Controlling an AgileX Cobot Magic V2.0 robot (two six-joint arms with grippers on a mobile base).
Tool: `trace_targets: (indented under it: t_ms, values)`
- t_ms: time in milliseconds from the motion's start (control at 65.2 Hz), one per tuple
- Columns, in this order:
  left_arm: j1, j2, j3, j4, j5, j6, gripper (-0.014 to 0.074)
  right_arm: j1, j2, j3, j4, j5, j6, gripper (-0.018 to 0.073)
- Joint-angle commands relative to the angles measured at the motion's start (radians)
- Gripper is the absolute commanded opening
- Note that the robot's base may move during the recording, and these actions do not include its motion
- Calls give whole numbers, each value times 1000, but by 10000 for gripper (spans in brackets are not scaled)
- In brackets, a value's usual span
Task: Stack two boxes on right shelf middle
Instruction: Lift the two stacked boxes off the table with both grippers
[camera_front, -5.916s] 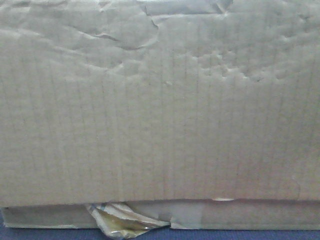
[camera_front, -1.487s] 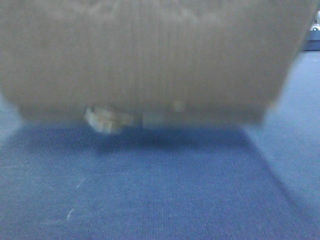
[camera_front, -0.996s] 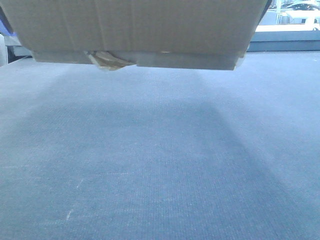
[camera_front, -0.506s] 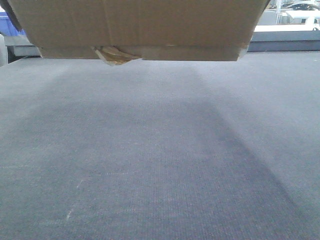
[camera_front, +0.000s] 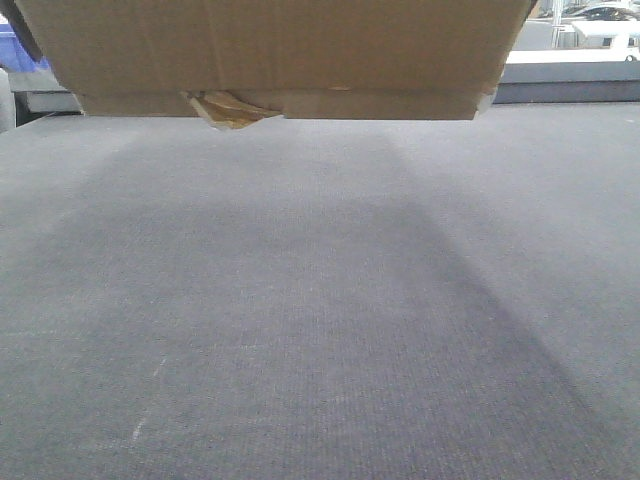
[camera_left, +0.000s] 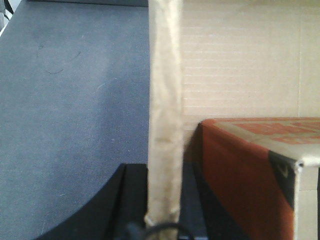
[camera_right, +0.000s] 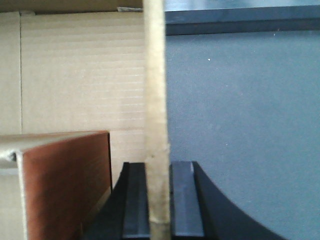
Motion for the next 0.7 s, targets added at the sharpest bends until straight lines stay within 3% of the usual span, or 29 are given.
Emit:
trace_targets:
  t_ms: [0,690]
  values:
    - [3,-20,-13,45,-35,6,-111,-7,-7,-16,-47,-39,-32,-151]
    - [3,-20,-13,45,-46,6,-111,-7,-7,-16,-47,-159,-39,-151]
